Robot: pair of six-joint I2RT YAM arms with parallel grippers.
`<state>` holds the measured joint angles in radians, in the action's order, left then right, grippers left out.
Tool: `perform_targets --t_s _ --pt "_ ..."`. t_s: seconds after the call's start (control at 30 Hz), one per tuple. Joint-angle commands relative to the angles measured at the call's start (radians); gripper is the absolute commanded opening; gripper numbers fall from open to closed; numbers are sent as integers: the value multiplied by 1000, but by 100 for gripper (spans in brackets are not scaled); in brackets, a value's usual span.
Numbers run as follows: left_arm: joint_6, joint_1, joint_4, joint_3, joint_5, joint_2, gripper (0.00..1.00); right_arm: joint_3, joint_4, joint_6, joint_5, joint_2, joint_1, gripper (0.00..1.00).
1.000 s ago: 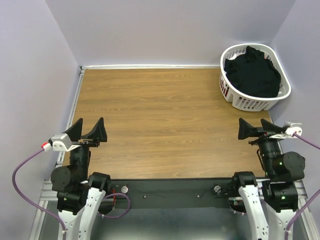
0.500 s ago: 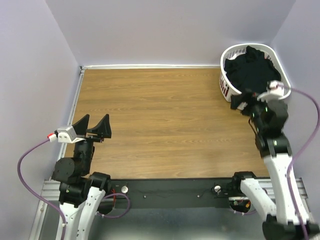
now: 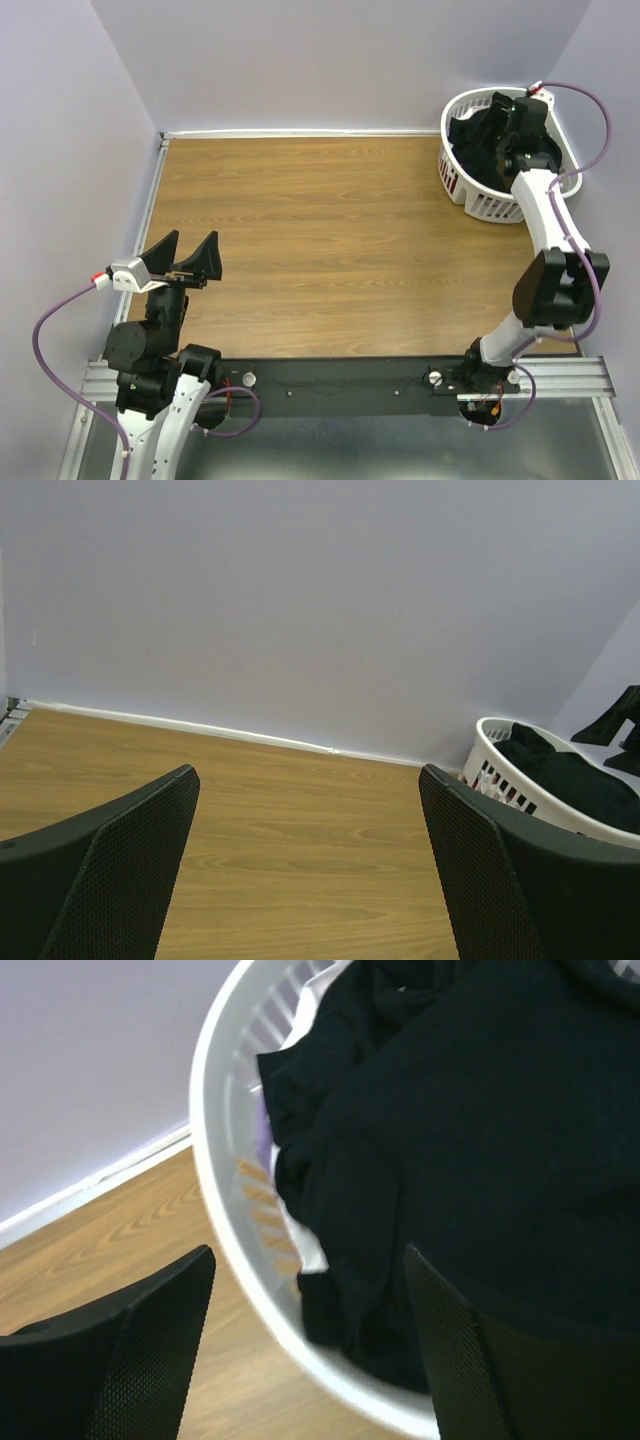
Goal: Fold and stack the t-shirts
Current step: Grab the tshirt from the pile
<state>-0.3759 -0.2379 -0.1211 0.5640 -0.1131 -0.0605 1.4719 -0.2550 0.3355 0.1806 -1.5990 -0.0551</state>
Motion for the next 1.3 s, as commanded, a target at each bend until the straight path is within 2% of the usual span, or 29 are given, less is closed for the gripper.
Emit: perform_targets --t_s 0.0,0.23,0.33,0.37,0.47,0.6,0.7,0.73,0.83,0.87,0.9,1.03,1.27 --pt "-4 -6 11 -12 -7 8 99 111 14 82 -146 -134 -92 82" --pt "-1 -6 12 -12 -8 -16 99 234 31 128 -303 -349 -169 75" --pt "3 -5 11 -9 0 -57 99 289 31 148 -435 -430 -173 66" --pt "3 -5 9 -7 3 -64 99 312 31 148 -507 -446 -173 64" --pt "5 0 9 -6 10 -75 99 327 36 160 -594 -475 -172 61" --pt "5 5 15 -9 12 -73 99 329 37 136 -586 -478 -172 60" --pt "8 8 20 -10 16 -75 98 327 37 119 -581 -478 -170 44" --pt "8 11 21 -10 18 -73 99 330 37 117 -586 -480 -170 34" --pt "8 15 24 -12 20 -70 98 347 36 120 -589 -493 -170 18" --pt "8 17 24 -12 20 -67 99 361 36 123 -587 -495 -170 7" --pt "9 17 24 -12 20 -65 99 369 36 126 -589 -493 -172 1" --pt "11 18 26 -13 21 -58 99 419 37 154 -628 -452 -170 1" --pt "8 20 34 -19 20 -27 98 632 34 238 -739 -332 -170 0"
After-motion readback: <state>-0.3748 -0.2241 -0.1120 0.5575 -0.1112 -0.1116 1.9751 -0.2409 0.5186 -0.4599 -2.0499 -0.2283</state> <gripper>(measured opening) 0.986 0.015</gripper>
